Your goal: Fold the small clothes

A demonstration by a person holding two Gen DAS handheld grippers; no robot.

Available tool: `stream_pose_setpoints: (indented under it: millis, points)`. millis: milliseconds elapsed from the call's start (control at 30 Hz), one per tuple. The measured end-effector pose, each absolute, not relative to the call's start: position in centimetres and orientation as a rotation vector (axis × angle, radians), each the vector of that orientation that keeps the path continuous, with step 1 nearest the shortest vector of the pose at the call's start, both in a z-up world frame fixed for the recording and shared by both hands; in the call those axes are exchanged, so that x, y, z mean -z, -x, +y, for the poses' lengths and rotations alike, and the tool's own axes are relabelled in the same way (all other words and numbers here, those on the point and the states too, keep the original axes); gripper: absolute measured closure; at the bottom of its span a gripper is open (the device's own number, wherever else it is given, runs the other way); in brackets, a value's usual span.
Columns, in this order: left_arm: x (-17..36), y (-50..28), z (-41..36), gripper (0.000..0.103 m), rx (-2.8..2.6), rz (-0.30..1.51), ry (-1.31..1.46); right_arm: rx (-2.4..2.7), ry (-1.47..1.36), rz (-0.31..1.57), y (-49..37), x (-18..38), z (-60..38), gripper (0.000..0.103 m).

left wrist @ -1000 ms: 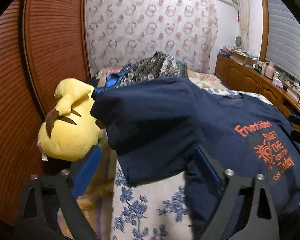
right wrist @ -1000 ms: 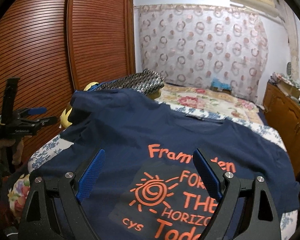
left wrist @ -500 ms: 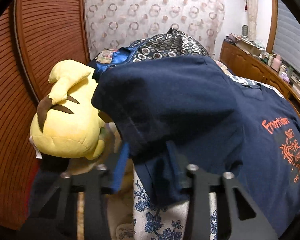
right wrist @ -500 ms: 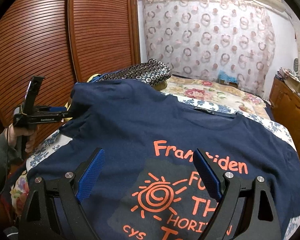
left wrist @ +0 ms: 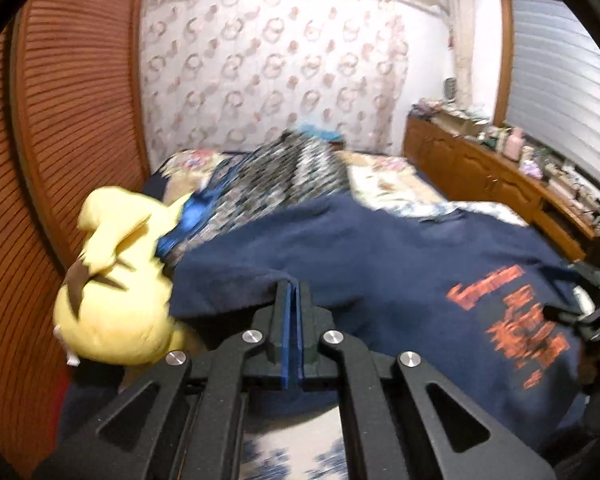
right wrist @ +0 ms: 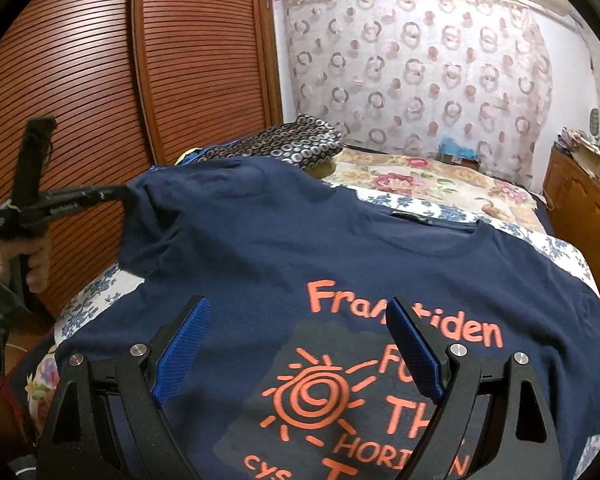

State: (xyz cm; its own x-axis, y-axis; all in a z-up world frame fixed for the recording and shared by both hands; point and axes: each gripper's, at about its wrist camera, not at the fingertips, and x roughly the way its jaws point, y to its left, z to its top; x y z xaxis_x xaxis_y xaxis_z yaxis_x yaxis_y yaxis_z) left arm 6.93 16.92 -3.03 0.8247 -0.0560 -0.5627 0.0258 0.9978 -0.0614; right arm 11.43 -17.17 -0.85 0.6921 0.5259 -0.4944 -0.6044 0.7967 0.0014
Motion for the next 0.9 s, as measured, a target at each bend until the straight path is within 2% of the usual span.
stream_pose_setpoints:
  millis: [233,433,600,667,800,900]
  points:
    - [-0.6,-9.3,10.5,0.101,0.191,0.571,0.009,-0.58,0.131,0.475,-11.4,0.4,-19.4,0.013]
    - [-0.8,-10.7,4.0,0.1,0.293,0.604,-0.073,-0.55,0.106,0.475,-10.8,1.1,-20.3,0.013]
    - [-0.7,-10.3,2.9,0.077,0.303,0.625,-0.078,-0.54,0.103,0.49,-10.5,1.4,-19.9,0.013]
    - [-1.0,-10.0,3.2,0.063,0.297,0.624,-0.073,-0.545,0.104,0.499,-10.7,1.1,-19.7,0.013]
    - [-1.0,-8.7,5.4,0.058,0.236,0.612,-0.056,-0.597,0.104,0.511,-11.3,0.5,-18.8,0.013]
    - [-0.6,-7.5,7.4,0.047,0.192,0.602,-0.038,-0.656,0.116,0.524,-11.9,0.2,-17.3,0.015]
